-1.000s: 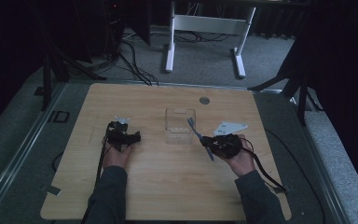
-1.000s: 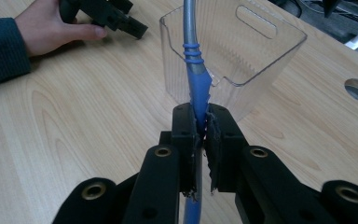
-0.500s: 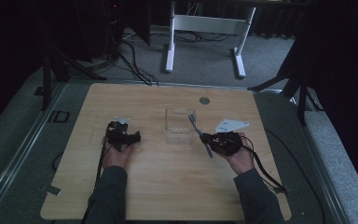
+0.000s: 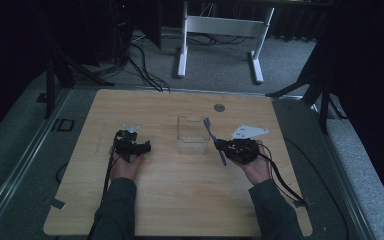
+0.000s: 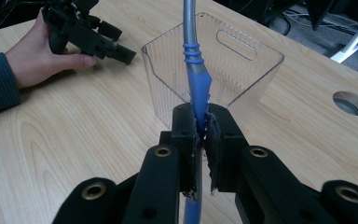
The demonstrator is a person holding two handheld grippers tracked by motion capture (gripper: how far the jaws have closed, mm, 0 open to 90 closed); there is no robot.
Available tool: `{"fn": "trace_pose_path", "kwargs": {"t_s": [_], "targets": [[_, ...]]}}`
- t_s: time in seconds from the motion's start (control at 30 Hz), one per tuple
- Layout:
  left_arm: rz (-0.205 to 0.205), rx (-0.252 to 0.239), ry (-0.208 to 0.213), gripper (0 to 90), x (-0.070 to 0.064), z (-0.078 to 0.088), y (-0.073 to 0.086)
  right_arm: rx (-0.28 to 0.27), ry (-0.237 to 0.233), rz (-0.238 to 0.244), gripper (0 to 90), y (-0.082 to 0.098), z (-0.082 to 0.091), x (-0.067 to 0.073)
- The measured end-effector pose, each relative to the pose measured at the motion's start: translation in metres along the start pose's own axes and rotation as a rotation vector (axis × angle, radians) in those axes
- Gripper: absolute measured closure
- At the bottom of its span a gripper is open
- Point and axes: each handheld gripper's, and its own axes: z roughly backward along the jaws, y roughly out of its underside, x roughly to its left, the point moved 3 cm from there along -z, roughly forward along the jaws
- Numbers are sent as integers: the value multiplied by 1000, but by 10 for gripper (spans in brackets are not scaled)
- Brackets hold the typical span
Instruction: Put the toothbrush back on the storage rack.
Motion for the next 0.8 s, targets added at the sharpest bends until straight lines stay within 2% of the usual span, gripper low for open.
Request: {"fn": "trace_pose_path", "kwargs": {"t_s": [0.2,0.33,0.53,0.8], "targets": [[0,0,0,150,0,0,0,-21,4,-21,821,-2,-1,-2],[0,0,0,150,0,0,0,-26,13,-13,821,-7,-3,-2],[0,0,0,150,0,0,0,-50,12,-38,821,-11,-6,-4],[-1,0,0,150,0,0,0,-61,16,-43,821,-14,-10,-6]]}}
